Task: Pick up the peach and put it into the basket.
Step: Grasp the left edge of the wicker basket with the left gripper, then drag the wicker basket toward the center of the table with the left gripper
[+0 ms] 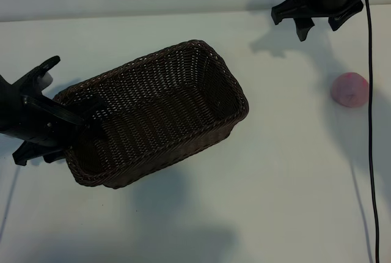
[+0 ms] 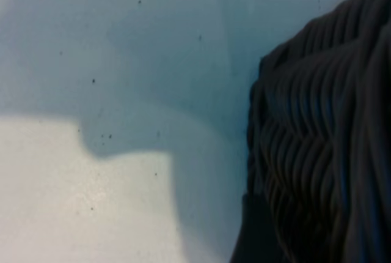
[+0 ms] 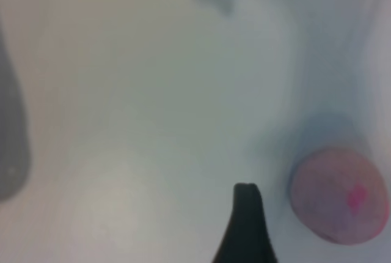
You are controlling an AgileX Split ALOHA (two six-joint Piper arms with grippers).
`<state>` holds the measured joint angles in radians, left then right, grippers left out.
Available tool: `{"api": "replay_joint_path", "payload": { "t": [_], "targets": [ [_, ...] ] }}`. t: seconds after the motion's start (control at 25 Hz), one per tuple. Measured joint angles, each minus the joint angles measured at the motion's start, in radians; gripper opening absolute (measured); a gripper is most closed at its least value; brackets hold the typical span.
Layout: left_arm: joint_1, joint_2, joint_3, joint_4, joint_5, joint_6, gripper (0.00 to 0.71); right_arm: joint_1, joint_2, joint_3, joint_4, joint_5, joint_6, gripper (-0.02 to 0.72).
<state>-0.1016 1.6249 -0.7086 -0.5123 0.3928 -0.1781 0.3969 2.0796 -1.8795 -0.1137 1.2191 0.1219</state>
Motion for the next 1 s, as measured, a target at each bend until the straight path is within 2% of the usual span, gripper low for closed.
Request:
{"api": "replay_joint_path", "payload": {
  "t": [0.12, 0.32, 0.36, 0.84, 1.0],
  "targets": [
    [0.000, 0.018, 0.000, 0.003, 0.011, 0.000, 0.466, 0.000, 0.000, 0.000, 0.004, 0.000, 0.000, 0.544],
    [0.000, 0.036, 0.000, 0.008, 0.022, -0.002, 0.309, 0.000, 0.000, 0.000, 0.004, 0.000, 0.000, 0.544],
    [0.000, 0.036, 0.000, 0.008, 0.022, -0.003, 0.300, 0.000, 0.000, 0.000, 0.004, 0.000, 0.000, 0.544],
    [0.000, 0.000, 0.000, 0.009, 0.016, 0.035, 0.292, 0.000, 0.000, 0.000, 0.006, 0.000, -0.001, 0.544],
    [0.000, -0.022, -0.001, -0.045, 0.020, 0.098, 0.285, 0.000, 0.000, 0.000, 0.006, 0.000, -0.001, 0.544]
  ]
}}
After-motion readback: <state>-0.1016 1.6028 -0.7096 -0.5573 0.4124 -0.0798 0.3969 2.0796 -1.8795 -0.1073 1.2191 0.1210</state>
